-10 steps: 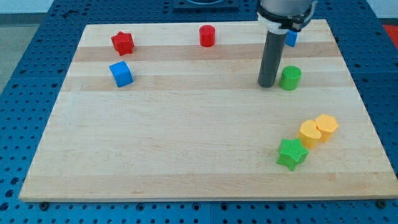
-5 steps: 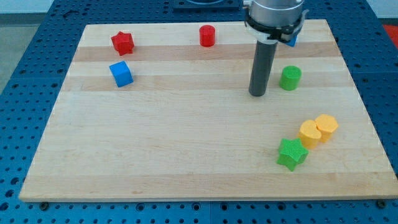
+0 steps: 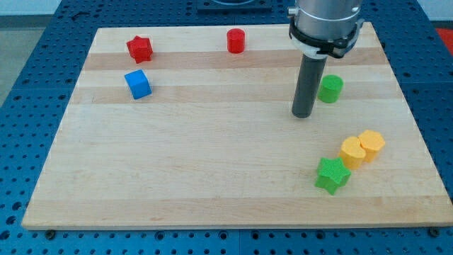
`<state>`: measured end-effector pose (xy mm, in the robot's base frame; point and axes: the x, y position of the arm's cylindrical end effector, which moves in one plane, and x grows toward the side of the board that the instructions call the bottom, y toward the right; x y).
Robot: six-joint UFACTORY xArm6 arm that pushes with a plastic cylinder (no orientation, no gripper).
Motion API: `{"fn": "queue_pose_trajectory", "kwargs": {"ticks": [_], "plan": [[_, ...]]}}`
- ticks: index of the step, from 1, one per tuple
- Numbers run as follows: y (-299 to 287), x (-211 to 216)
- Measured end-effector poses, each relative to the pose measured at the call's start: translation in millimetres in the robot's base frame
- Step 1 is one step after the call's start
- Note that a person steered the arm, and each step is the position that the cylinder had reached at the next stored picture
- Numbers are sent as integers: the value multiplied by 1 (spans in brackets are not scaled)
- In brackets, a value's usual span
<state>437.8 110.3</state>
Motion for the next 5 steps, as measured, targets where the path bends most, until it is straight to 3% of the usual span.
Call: {"fn": "queue_pose_trajectory", "kwargs": {"ticks": [1, 4, 5], "plan": [[-9, 6], [-60, 92], [-21, 17]]}}
